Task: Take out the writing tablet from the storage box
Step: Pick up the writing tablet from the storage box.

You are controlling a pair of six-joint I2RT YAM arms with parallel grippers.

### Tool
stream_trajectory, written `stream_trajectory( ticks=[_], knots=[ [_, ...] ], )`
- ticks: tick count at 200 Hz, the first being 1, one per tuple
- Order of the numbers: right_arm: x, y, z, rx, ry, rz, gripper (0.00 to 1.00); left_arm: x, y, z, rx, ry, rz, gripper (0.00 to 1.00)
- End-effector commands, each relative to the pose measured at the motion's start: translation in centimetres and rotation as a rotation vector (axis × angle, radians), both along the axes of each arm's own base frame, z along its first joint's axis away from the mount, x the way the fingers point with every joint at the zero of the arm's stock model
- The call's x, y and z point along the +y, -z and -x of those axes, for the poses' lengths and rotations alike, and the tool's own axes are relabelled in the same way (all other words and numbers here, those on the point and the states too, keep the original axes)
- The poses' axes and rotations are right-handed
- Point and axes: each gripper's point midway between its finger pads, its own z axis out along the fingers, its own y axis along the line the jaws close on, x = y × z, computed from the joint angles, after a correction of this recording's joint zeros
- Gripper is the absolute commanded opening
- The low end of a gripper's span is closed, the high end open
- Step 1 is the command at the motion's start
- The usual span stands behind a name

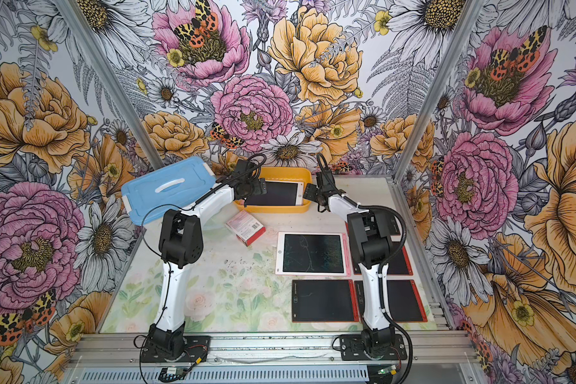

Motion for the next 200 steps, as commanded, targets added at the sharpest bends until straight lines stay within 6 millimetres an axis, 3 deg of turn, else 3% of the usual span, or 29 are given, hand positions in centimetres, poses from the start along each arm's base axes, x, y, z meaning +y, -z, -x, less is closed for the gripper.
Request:
stream_trajectory(
  ticks=[1, 39, 84, 160, 200],
  knots=[
    [0.3, 0.7, -0.5, 0.017, 0.008, 0.029, 0.58, 0.7, -1.6, -1.0, -0.033, 0.015, -0.004, 0.99],
    [-0.9, 1.1, 0.0, 0.031, 0.057, 0.103, 0.31, 0.9, -0.9, -1.1, -0.014, 0.025, -0.01, 0.99],
    [-3.2, 0.4, 1.1, 0.025, 0.149, 0.168, 0.17, -1.1, -0.1, -0.8, 0.018, 0.078, -0.002, 0.99],
    [-5.8, -0.9, 2.9, 0.023, 0.173, 0.216, 0.13, -5.1, 2.4, -0.8, 0.062, 0.122, -0.041, 0.99],
    [-6.2, -1.0, 3.9, 0.031, 0.152, 0.229, 0.11, -5.3, 3.8, -1.6, 0.038, 0.074, -0.147, 0.99]
  ],
)
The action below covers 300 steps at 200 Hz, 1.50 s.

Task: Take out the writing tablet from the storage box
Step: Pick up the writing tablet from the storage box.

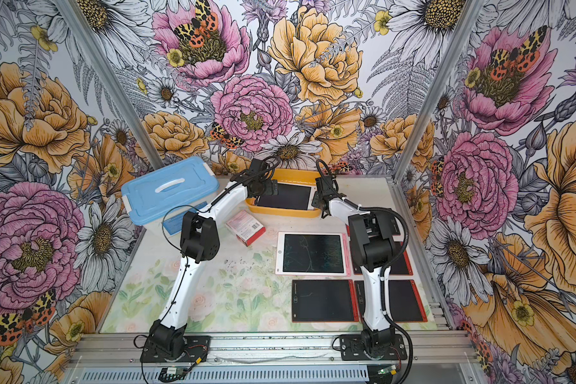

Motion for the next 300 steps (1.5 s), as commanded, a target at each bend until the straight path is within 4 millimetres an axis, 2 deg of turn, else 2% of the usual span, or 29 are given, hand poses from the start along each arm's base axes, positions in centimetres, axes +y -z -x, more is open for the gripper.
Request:
stream_trajectory(
  ticks=[1, 42, 93, 117, 137, 165, 185, 214, 260, 300],
  knots=[
    [-1.2, -2.1, 0.5, -0.026, 0.008, 0.045, 0.11, 0.9, 0.7, -0.3, -0.016, -0.044, -0.096, 0.99],
    [-1.2, -2.8, 0.6, -0.034, -0.014, 0.045, 0.11, 1.8, 3.0, -0.7, -0.008, -0.086, -0.154, 0.99],
    [-0.6, -3.3, 0.6, -0.041, -0.038, 0.026, 0.1, 2.2, 4.3, -1.3, -0.012, -0.12, -0.167, 0.99],
    [-0.4, -3.2, 0.4, -0.039, -0.048, 0.015, 0.1, 2.3, 6.0, -1.4, 0.033, -0.142, -0.093, 0.99],
    [-0.2, -3.0, 0.2, -0.037, -0.054, 0.011, 0.09, 1.4, 7.3, -1.1, 0.094, -0.141, 0.022, 0.99],
    [0.2, -2.6, -0.1, -0.033, -0.065, 0.0, 0.09, -1.0, 7.3, -0.9, 0.129, -0.103, 0.149, 0.99],
    [0.4, -2.3, -0.3, -0.028, -0.069, -0.007, 0.08, -3.7, 6.0, -0.9, 0.137, -0.044, 0.267, 0.99],
    [0.6, -1.6, -0.5, -0.017, -0.073, -0.016, 0.08, -6.0, 3.3, -1.2, 0.12, -0.005, 0.402, 0.99],
    [1.1, -0.6, -0.9, -0.004, -0.079, -0.026, 0.07, -7.9, -2.0, -1.2, 0.076, 0.046, 0.528, 0.99],
    [1.1, 0.4, -1.2, 0.009, -0.073, -0.025, 0.06, -8.6, -6.9, -1.1, 0.023, 0.079, 0.627, 0.98]
  ],
)
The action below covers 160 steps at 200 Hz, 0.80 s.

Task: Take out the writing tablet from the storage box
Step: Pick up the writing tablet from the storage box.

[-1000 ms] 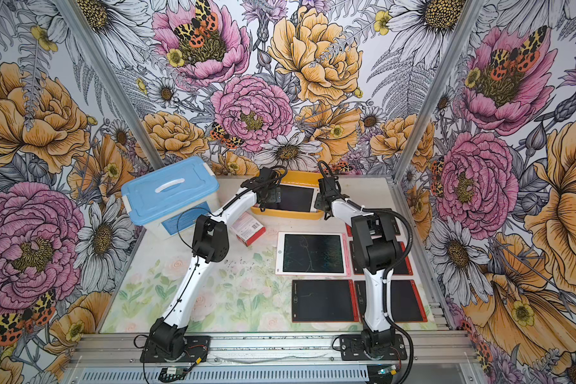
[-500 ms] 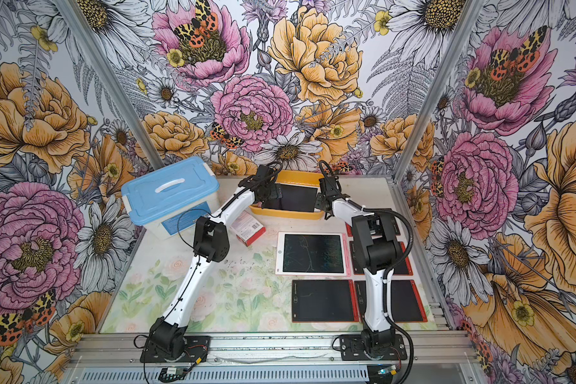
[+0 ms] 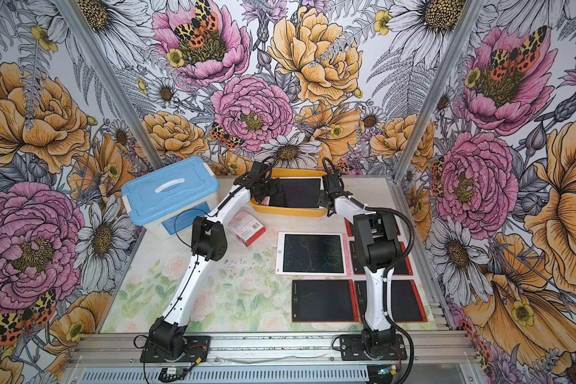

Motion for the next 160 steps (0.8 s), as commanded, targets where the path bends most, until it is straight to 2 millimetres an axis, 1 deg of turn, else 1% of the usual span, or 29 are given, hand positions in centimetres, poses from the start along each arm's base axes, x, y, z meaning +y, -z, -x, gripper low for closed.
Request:
stream_trajectory(
  ticks=[1, 30, 48, 96, 138, 160],
  knots=[
    [1.9, 0.6, -1.0, -0.015, -0.049, -0.023, 0.06, -5.5, -9.0, 1.3, -0.076, 0.121, 0.286, 0.98],
    [1.8, 1.0, -1.1, -0.009, -0.042, -0.018, 0.06, -6.2, -11.4, 1.7, -0.093, 0.14, 0.343, 0.98],
    [1.6, 1.0, -1.2, -0.01, -0.038, -0.016, 0.06, -6.5, -12.4, 2.0, -0.095, 0.148, 0.367, 0.98],
    [1.2, 0.8, -1.7, -0.019, -0.023, -0.015, 0.06, -6.9, -13.6, 3.3, -0.073, 0.171, 0.394, 0.97],
    [1.0, 0.8, -2.1, -0.023, -0.009, -0.026, 0.05, -8.0, -14.6, 4.6, -0.043, 0.217, 0.46, 0.96],
    [1.0, 0.9, -2.0, -0.022, -0.006, -0.027, 0.06, -8.0, -15.1, 4.9, -0.043, 0.216, 0.456, 0.96]
  ],
)
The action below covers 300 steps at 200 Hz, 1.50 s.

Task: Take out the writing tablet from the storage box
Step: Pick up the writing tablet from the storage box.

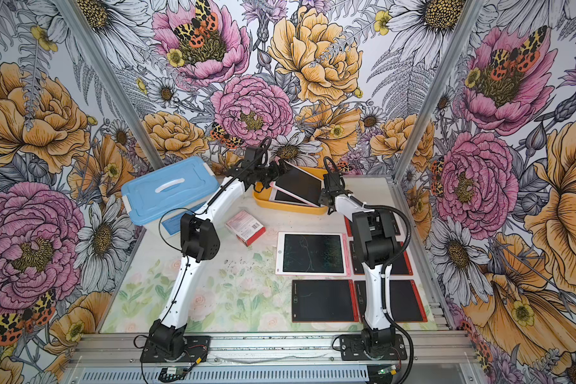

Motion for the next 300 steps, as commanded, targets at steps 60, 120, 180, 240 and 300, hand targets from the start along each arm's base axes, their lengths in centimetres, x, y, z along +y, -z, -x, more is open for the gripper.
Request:
stream_trajectory(
  ticks=[60, 120, 180, 240, 300],
  knots=[
    [1.4, 0.6, -0.5, -0.007, -0.026, -0.024, 0.05, 0.2, -4.7, 2.4, -0.074, 0.033, -0.004, 0.96],
    [0.2, 0.3, -0.3, -0.012, 0.005, -0.016, 0.05, 2.6, -5.0, 2.6, -0.131, -0.003, -0.115, 0.88],
    [-0.2, -0.4, -0.4, -0.024, 0.019, -0.014, 0.05, 2.8, -3.2, 2.7, -0.094, 0.01, -0.122, 0.57],
    [-0.6, -0.6, -0.4, -0.026, 0.024, -0.007, 0.05, 3.6, -2.8, 2.4, -0.088, -0.005, -0.139, 0.29],
    [-0.9, -1.1, -0.4, -0.034, 0.027, -0.005, 0.05, 4.3, -3.7, 2.1, -0.096, -0.027, -0.13, 0.12]
  ],
)
